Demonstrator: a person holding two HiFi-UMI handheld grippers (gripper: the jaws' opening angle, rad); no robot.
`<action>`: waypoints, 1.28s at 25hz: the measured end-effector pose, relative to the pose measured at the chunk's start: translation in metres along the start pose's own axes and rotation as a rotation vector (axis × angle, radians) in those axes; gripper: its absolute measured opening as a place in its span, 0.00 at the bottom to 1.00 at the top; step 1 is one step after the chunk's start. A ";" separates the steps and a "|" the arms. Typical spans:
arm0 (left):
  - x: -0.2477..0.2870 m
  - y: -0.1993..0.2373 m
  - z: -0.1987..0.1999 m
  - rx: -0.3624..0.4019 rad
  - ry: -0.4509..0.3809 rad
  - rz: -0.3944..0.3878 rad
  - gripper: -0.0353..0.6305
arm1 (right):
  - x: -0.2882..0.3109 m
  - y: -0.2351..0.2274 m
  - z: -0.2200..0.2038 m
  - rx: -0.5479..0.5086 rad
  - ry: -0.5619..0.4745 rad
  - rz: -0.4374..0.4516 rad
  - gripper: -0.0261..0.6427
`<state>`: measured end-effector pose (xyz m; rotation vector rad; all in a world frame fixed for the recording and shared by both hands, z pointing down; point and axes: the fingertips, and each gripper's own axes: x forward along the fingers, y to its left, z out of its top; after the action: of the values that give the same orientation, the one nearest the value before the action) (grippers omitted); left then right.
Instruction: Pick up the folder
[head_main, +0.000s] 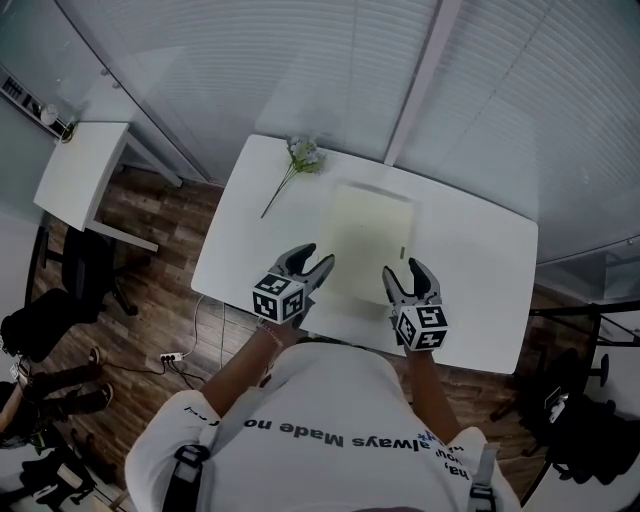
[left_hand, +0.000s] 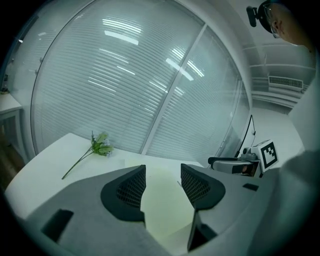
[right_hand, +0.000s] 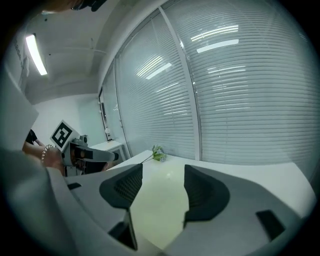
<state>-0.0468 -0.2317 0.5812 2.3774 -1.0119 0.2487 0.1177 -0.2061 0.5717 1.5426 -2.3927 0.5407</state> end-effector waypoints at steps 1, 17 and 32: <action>0.003 0.004 -0.005 0.000 0.010 0.006 0.34 | 0.003 -0.003 -0.005 0.001 0.010 -0.001 0.39; 0.035 0.050 -0.084 -0.140 0.162 0.031 0.44 | 0.034 -0.043 -0.097 0.148 0.182 -0.036 0.44; 0.060 0.065 -0.134 -0.281 0.274 0.003 0.50 | 0.044 -0.059 -0.168 0.374 0.305 -0.019 0.47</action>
<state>-0.0454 -0.2324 0.7416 2.0244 -0.8586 0.3946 0.1539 -0.1919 0.7511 1.4844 -2.1260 1.1819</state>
